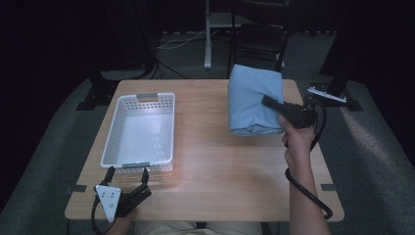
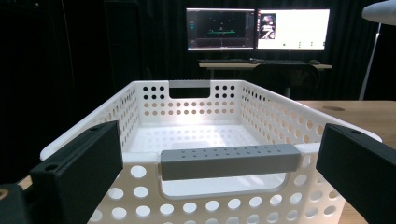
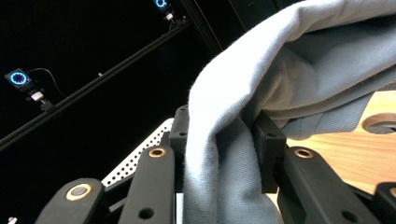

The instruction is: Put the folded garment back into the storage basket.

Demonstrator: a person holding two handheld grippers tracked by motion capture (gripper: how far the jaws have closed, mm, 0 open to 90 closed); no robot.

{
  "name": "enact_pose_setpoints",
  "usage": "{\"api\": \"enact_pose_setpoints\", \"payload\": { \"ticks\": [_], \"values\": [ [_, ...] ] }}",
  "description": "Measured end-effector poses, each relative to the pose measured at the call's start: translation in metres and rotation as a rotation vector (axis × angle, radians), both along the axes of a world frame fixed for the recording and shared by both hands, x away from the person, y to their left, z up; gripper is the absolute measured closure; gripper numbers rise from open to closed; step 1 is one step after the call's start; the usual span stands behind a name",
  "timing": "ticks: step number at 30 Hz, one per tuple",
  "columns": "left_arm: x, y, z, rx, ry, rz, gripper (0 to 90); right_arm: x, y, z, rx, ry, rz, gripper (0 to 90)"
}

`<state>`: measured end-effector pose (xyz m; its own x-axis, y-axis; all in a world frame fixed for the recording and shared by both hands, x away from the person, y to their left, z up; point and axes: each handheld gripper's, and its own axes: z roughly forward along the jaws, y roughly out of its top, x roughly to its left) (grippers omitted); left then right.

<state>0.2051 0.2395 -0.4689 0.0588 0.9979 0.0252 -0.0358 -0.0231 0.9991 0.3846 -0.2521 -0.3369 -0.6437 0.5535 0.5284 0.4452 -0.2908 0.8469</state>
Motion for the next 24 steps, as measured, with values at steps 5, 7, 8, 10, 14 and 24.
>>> {"api": "enact_pose_setpoints", "payload": {
  "ticks": [5, 7, 8, 10, 14, 24],
  "values": [
    [0.000, 0.000, 0.000, -0.002, -0.004, 0.000, 1.8, 0.003, 0.012, 0.001, 0.004, -0.004, 0.003, 67.6],
    [0.000, 0.000, 0.000, -0.005, -0.008, 0.000, 1.8, 0.004, 0.017, 0.002, 0.003, -0.003, 0.005, 67.6],
    [0.000, 0.000, 0.000, -0.005, -0.008, 0.000, 1.8, 0.005, 0.020, 0.003, 0.006, -0.005, 0.007, 67.6],
    [0.000, 0.000, 0.000, -0.005, -0.008, 0.000, 1.8, 0.006, 0.026, 0.003, 0.015, -0.007, 0.014, 67.5],
    [0.000, 0.000, 0.000, -0.007, -0.009, 0.000, 1.8, 0.009, 0.038, 0.003, 0.019, -0.008, 0.027, 67.5],
    [-0.001, 0.000, 0.000, -0.006, -0.012, -0.001, 1.8, 0.014, 0.062, 0.005, 0.023, -0.004, 0.050, 67.5]
  ]
}}
